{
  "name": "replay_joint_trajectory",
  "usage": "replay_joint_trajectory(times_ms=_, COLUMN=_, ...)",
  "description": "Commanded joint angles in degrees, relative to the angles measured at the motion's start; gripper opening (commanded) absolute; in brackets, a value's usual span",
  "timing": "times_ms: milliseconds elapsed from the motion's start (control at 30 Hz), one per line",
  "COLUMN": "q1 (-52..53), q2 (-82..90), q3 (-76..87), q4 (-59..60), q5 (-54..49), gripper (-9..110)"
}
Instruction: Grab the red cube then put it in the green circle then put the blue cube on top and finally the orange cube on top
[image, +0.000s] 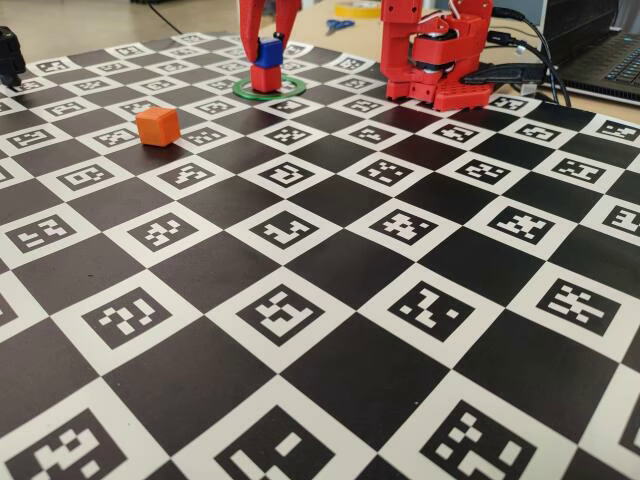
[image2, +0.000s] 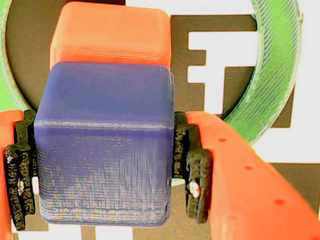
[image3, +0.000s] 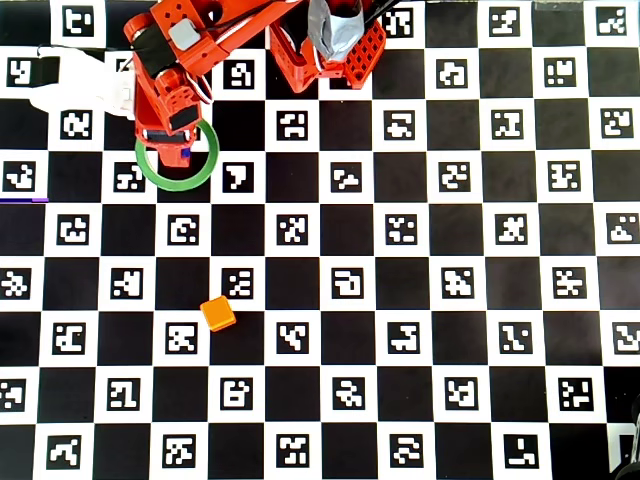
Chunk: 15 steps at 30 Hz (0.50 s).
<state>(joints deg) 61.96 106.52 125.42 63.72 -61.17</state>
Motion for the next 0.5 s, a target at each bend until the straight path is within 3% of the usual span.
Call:
replay_joint_trajectory(times_ms=0, q1=0.26, q2=0.53, q3=-0.7, q4=-0.88, q5=0.09, gripper=13)
replay_joint_trajectory(times_ms=167, q1=0.44, q2=0.62, q3=-0.62, q4=-1.32, q5=0.7, gripper=14)
replay_joint_trajectory(times_ms=467, q1=0.97, q2=0.97, q3=-0.35, q4=-1.67, q5=0.97, gripper=39)
